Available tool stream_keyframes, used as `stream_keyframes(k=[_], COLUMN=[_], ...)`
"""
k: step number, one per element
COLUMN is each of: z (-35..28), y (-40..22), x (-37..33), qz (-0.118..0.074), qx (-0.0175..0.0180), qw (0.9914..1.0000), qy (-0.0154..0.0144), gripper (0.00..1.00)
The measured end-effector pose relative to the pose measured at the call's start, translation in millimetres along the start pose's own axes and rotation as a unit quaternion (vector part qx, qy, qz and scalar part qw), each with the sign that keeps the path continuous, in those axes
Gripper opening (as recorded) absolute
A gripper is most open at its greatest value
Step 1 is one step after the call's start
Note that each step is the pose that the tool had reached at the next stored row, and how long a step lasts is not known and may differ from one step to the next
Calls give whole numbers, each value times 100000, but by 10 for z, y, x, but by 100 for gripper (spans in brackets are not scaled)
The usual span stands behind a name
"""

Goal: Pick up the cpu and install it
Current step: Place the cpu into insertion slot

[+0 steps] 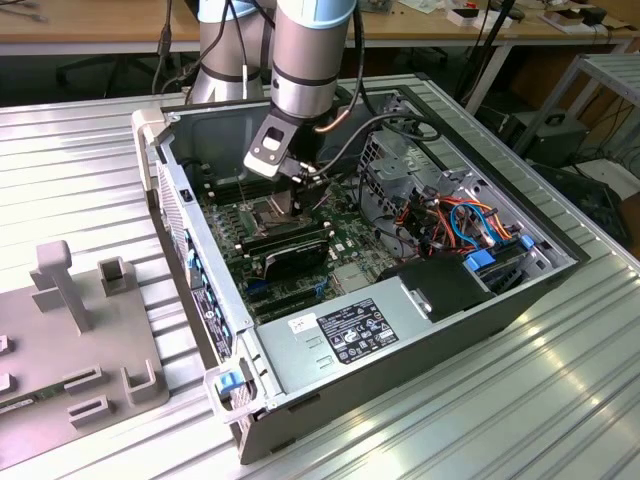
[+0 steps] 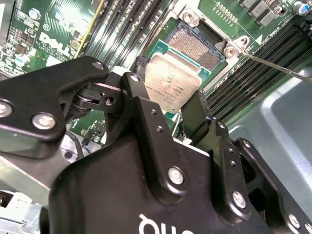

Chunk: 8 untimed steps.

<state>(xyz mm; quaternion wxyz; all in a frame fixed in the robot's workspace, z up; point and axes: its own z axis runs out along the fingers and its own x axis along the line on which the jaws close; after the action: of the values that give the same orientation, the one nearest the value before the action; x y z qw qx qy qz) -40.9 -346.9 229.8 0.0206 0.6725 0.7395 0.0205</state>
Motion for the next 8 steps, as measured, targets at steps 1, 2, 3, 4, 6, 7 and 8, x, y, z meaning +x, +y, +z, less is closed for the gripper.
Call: stream_keyframes(k=[1, 2, 3, 4, 6, 7, 8], z=[-1, -1, -1, -1, 2, 7, 15], y=[0, 0, -1, -1, -6, -12, -21], x=[1, 1, 1, 2, 3, 4, 5], qz=[6, 16, 17, 20, 30, 27, 66], qx=[5, 8, 5, 7, 8, -2, 7], qw=[100000, 100000, 100000, 100000, 100000, 100000, 100000], qy=[-7, -13, -11, -12, -16, -2, -18], gripper=[55, 55, 55, 55, 55, 55, 55])
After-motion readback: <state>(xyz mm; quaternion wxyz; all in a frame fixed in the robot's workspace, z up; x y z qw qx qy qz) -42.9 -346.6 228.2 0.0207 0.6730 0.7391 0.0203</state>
